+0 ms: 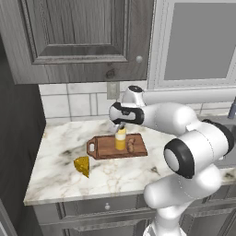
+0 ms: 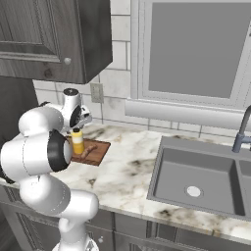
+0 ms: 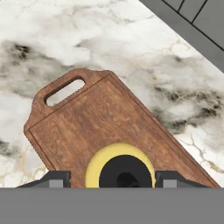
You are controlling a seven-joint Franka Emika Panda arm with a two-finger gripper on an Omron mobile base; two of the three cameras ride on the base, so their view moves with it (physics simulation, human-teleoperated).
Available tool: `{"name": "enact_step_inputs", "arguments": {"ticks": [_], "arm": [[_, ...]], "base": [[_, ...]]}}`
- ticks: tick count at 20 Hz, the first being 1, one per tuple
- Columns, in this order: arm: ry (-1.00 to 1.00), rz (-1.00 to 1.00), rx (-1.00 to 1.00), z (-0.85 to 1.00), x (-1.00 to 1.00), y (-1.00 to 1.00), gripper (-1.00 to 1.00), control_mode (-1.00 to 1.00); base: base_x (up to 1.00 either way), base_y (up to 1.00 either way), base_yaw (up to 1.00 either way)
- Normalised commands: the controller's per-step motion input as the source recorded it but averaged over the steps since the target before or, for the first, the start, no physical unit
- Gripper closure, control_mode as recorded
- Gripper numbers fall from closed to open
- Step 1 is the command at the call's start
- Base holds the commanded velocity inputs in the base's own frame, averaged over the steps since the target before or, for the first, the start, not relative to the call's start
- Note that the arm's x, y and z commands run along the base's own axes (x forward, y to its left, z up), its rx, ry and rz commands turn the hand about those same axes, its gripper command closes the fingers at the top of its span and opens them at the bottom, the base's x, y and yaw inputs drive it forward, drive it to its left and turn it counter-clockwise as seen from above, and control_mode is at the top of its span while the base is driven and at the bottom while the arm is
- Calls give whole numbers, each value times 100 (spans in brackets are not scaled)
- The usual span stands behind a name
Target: Retrieve the reheated potato from the microwave, then place the potato, cheese, and condiment on the cutting board.
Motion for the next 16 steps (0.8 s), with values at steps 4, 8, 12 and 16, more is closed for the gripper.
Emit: {"name": "enact_step_inputs", "arguments": {"ticks": [4, 8, 12, 16], "arm": [[-2, 0, 0, 0, -11, -7, -100, -100], [0, 0, 0, 4, 0, -3, -100, -100], [0, 0, 5, 28, -8, -2, -100, -100], [2, -6, 7, 23, -36, -3, -100, -100]], "base": [[0, 0, 0], [0, 0, 0], [0, 0, 0], [0, 0, 0]]}}
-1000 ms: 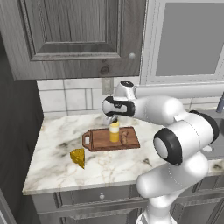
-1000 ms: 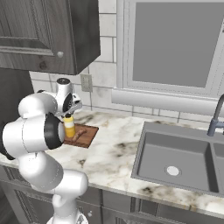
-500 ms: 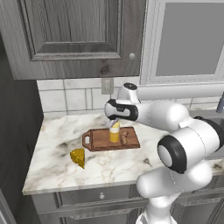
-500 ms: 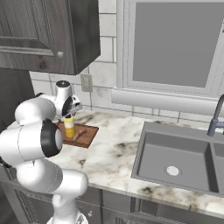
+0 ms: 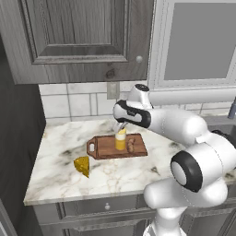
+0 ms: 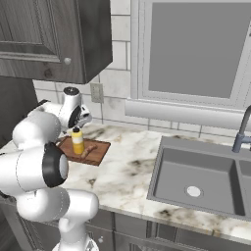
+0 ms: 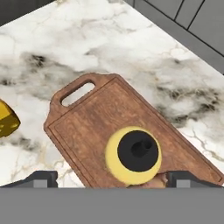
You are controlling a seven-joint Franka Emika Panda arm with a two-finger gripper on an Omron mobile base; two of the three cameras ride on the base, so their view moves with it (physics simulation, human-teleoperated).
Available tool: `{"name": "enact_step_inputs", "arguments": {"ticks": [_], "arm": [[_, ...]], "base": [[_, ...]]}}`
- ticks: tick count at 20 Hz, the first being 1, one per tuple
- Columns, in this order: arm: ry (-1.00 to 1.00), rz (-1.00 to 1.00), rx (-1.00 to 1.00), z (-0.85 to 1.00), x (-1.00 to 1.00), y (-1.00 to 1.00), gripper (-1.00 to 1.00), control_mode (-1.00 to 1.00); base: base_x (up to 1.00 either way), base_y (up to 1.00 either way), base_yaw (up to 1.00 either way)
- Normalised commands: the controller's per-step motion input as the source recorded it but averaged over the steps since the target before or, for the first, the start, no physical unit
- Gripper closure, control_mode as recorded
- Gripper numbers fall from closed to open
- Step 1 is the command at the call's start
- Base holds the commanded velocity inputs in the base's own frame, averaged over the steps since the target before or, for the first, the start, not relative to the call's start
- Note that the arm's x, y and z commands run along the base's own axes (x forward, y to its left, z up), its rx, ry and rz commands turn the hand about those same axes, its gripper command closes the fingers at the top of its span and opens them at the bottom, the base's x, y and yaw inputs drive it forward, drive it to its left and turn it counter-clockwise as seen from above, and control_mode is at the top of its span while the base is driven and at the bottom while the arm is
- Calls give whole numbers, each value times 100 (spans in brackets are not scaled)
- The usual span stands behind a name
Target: Retrieve the reheated potato from the microwave, then place the potato, cheese, and condiment on the cutting board.
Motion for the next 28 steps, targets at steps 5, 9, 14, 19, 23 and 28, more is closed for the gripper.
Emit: {"name": "enact_step_inputs", "arguments": {"ticks": [5, 9, 14, 19, 23, 28], "arm": [[2, -11, 5, 21, -45, 0, -100, -100], [5, -10, 0, 17, -49, 0, -100, -100], [7, -8, 0, 9, -51, 10, -100, -100], [7, -7, 0, 1, -47, 31, -100, -100], [5, -11, 0, -1, -37, 51, -100, -100], [1, -16, 0, -10, -26, 54, -100, -100]], "base": [[0, 0, 0], [0, 0, 0], [0, 0, 0], [0, 0, 0], [0, 0, 0], [0, 0, 0]]}}
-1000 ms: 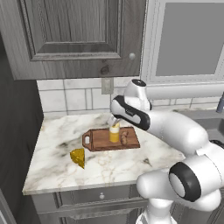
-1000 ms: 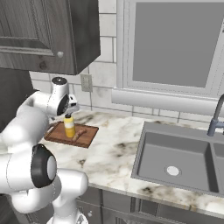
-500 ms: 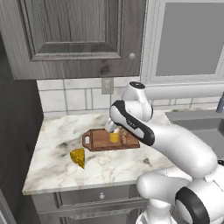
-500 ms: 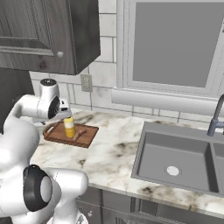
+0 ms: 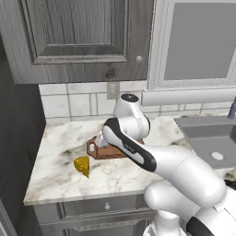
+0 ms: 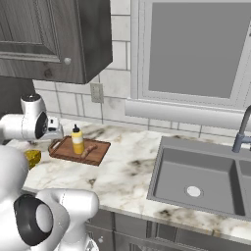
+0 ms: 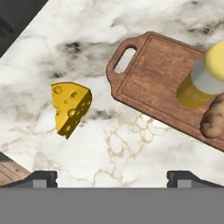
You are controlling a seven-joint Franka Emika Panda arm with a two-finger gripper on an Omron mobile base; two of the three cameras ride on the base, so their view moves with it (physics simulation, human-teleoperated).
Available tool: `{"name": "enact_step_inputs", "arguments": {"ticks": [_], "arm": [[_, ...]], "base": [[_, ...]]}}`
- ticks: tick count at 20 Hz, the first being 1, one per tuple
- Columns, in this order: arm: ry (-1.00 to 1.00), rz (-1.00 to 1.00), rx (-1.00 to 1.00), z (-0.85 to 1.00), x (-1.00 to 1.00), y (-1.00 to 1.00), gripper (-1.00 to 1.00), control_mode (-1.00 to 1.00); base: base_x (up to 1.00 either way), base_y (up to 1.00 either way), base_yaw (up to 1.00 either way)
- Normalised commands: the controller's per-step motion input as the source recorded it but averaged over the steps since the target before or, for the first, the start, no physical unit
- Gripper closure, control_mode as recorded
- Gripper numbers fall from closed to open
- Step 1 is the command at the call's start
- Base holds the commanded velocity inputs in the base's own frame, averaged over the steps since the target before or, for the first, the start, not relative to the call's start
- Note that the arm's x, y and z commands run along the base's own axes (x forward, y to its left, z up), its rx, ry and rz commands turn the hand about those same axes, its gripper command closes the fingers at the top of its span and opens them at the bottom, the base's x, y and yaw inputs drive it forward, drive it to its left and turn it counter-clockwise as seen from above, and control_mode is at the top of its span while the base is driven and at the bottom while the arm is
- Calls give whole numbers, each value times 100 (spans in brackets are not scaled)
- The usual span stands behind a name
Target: Retrieve the reheated potato from the microwave, then place the potato, cheese, and condiment on the cutting board.
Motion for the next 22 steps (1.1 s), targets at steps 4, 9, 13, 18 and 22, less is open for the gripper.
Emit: {"name": "enact_step_inputs", "arguments": {"ticks": [4, 9, 13, 18, 22], "arm": [[10, -15, 0, -19, -9, 53, -100, -100], [14, -5, 0, -14, -17, 39, -100, -100], [11, 0, 0, -13, -7, 32, -100, -100], [2, 0, -1, -21, 20, 36, -100, -100], [-3, -3, -5, -36, 20, 29, -100, -100]], "base": [[0, 0, 0], [0, 0, 0], [0, 0, 0], [0, 0, 0], [0, 0, 0]]}}
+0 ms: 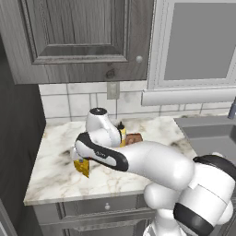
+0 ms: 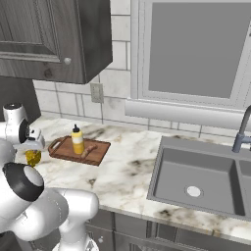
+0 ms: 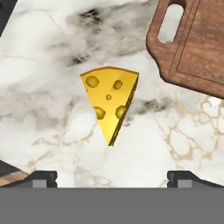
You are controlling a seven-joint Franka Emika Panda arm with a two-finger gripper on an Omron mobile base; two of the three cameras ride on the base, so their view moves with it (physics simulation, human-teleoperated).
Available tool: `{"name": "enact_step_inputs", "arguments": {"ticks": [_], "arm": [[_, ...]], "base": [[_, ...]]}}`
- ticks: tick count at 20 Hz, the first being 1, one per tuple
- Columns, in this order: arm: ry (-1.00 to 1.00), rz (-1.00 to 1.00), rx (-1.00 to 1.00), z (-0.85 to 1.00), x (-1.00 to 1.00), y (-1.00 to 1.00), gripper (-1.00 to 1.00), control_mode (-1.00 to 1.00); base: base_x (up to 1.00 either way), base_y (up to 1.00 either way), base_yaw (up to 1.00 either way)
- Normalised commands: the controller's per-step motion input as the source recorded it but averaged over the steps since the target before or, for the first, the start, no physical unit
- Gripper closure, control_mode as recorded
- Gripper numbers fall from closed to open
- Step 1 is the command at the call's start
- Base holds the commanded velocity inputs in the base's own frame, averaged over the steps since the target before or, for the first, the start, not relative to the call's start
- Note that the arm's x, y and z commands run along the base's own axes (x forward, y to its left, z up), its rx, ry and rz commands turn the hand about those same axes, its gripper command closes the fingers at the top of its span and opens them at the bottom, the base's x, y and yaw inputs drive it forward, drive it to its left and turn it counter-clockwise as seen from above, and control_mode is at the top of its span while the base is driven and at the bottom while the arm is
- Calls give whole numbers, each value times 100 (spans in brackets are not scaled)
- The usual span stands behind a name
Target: Retrieve the reheated potato from the microwave, then place the potato, cheese, and condiment on the cutting board.
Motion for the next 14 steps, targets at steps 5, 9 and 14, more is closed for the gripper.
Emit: {"name": "enact_step_inputs", "arguments": {"ticks": [5, 9, 14], "arm": [[-2, -11, -4, -30, 27, 16, -100, -100], [0, -11, 0, -18, 31, 8, -100, -100], [0, -9, 0, -17, 13, 2, -100, -100]], "base": [[0, 0, 0], [0, 0, 0], [0, 0, 0]]}}
